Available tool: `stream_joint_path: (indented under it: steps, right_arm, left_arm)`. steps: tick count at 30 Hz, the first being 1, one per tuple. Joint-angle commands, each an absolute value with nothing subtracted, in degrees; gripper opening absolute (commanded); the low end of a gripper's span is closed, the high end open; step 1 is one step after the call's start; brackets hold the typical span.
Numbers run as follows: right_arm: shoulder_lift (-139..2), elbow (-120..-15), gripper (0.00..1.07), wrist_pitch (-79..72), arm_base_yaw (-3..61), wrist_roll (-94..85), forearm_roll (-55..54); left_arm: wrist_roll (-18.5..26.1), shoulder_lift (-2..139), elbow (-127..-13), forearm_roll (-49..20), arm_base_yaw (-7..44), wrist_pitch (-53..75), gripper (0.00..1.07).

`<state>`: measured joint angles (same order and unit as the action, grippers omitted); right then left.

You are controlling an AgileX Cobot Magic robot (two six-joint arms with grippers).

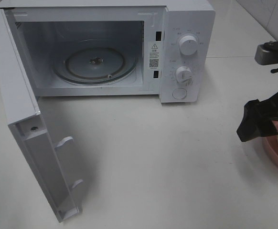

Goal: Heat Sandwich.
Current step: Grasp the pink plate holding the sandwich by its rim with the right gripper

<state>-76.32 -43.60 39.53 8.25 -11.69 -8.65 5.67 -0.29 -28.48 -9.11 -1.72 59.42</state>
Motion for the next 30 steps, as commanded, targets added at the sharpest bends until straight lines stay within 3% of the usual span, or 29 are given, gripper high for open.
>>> stream_joint_path:
  steps: [1, 8, 30]
  right_arm:
    - [-76.2, -43.8, 0.99, 40.1, 7.9, -10.0, -6.8]
    - [-79.6, -43.8, 0.95, 40.5, 7.9, -1.7, 1.7]
    - [-95.1, -47.0, 0.92, 40.5, 7.9, 4.1, 8.8]
  left_arm:
    - [5.5, -1.8, -28.2, -9.5, -1.4, 58.8, 1.03]
    - [5.5, -1.8, -28.2, -9.5, -1.4, 58.8, 1.03]
    - [5.5, -1.8, -28.2, -9.5, -1.4, 58.8, 1.03]
